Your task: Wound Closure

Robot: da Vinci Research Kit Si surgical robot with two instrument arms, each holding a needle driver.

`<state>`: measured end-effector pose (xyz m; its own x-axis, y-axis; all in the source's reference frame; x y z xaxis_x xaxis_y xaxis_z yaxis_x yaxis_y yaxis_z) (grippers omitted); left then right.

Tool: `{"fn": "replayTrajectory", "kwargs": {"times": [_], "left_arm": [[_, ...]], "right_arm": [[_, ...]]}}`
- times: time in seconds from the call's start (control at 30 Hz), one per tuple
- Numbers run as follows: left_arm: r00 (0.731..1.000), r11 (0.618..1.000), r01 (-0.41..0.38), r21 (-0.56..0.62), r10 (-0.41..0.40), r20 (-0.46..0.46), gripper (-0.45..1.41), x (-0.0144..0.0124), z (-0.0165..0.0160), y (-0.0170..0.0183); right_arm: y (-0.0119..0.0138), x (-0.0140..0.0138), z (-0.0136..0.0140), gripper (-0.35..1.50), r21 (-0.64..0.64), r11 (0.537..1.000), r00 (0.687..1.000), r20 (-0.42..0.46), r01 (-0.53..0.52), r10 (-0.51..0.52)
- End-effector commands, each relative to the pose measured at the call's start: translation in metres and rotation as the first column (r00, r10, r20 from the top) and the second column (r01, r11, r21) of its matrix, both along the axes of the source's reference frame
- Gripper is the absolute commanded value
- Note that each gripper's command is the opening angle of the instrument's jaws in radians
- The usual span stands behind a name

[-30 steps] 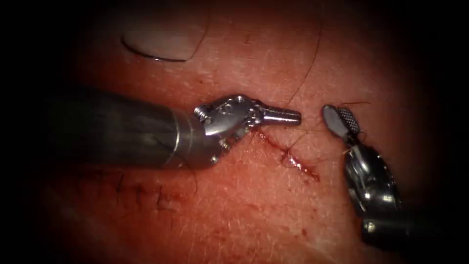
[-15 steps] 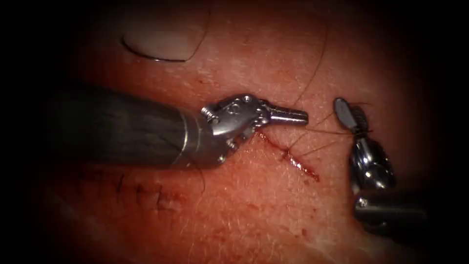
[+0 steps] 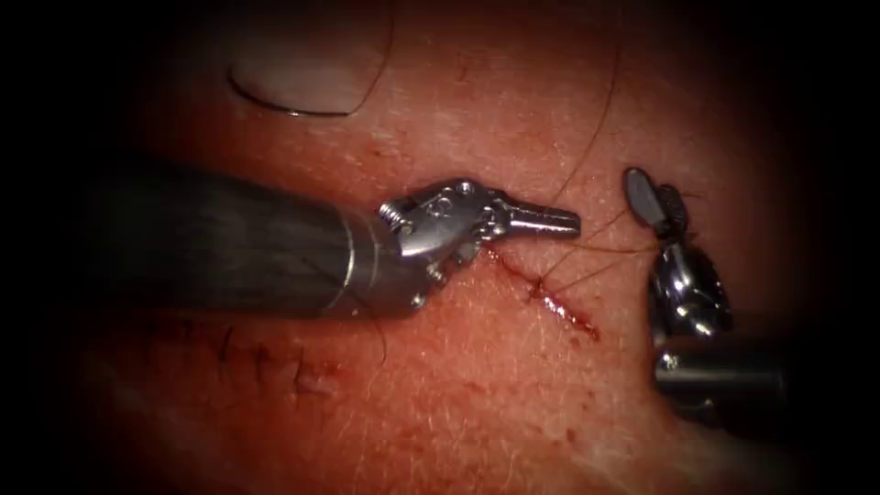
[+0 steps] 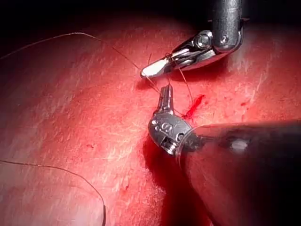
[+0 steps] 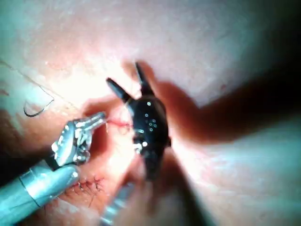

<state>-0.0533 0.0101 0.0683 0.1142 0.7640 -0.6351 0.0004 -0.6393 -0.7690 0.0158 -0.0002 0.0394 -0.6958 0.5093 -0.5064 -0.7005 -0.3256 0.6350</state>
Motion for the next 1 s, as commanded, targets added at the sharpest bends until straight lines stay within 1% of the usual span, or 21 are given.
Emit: {"fn": "replayTrajectory", "kwargs": {"times": [0.03, 0.13, 0.2, 0.4, 0.5, 0.63, 0.73, 0.8, 0.93, 1.0], "left_arm": [[1.0, 1.0, -0.002, 0.002, 0.002, 0.001, -0.45, -0.0004, 0.0005, -0.0005], [1.0, 1.0, -0.003, 0.002, 0.003, 0.002, -0.45, -0.0003, 0.0005, -0.0006], [1.0, 1.0, -0.004, 0.002, 0.004, 0.002, -0.45, -0.0001, 0.0005, -0.0006], [1.0, 1.0, -0.008, 0.002, 0.008, 0.005, -0.45, 0.0003, 0.0005, -0.0007], [1.0, 1.0, -0.011, 0.002, 0.011, 0.007, -0.45, 0.0003, 0.0004, -0.0006], [1.0, 1.0, -0.008, 0.004, 0.008, 0.005, -0.45, 0.0004, 0.0005, -0.0002], [1.0, 1.0, -0.007, 0.007, 0.007, -0.01, -0.45, 0.0005, 0.0006, 0.0001], [1.0, 1.0, -0.005, 0.007, 0.005, -0.012, -0.45, 0.0006, 0.0006, 0.0002], [1.0, 1.0, -0.005, 0.007, 0.006, -0.012, -0.45, 0.0007, 0.0006, 0.0], [1.0, 1.0, -0.005, 0.007, 0.005, -0.012, -0.45, 0.0006, 0.0005, -0.0001]], "right_arm": [[-0.0007, 0.0005, 0.0004, -0.35, 0.001, 1.0, 1.0, -0.002, 0.005, -0.005], [-0.0008, 0.0003, 0.0001, -0.35, 0.029, 0.999, 1.0, -0.003, 0.022, -0.022], [-0.0008, 0.0002, -0.0006, -0.35, 0.038, 0.998, 0.999, 0.028, 0.043, -0.044], [-0.0002, 0.0, -0.0032, -0.35, -0.007, 0.998, 0.997, 0.054, 0.059, -0.059], [-0.0003, 0.0004, -0.0043, -0.35, -0.014, 0.998, 0.996, 0.066, 0.063, -0.062], [-0.0013, 0.0015, -0.0051, -0.35, -0.017, 0.995, 0.994, 0.05, 0.093, -0.092], [-0.002, 0.0022, -0.0056, -0.35, -0.011, 0.992, 0.991, 0.045, 0.124, -0.123], [-0.0019, 0.0023, -0.0056, -0.35, -0.012, 0.99, 0.99, 0.033, 0.139, -0.139], [-0.0015, 0.0022, -0.0045, -0.35, -0.016, 0.991, 0.99, 0.041, 0.132, -0.131], [-0.0013, 0.0022, -0.0036, 0.07, -0.04, 0.994, 0.994, 0.058, 0.1, -0.097]]}}
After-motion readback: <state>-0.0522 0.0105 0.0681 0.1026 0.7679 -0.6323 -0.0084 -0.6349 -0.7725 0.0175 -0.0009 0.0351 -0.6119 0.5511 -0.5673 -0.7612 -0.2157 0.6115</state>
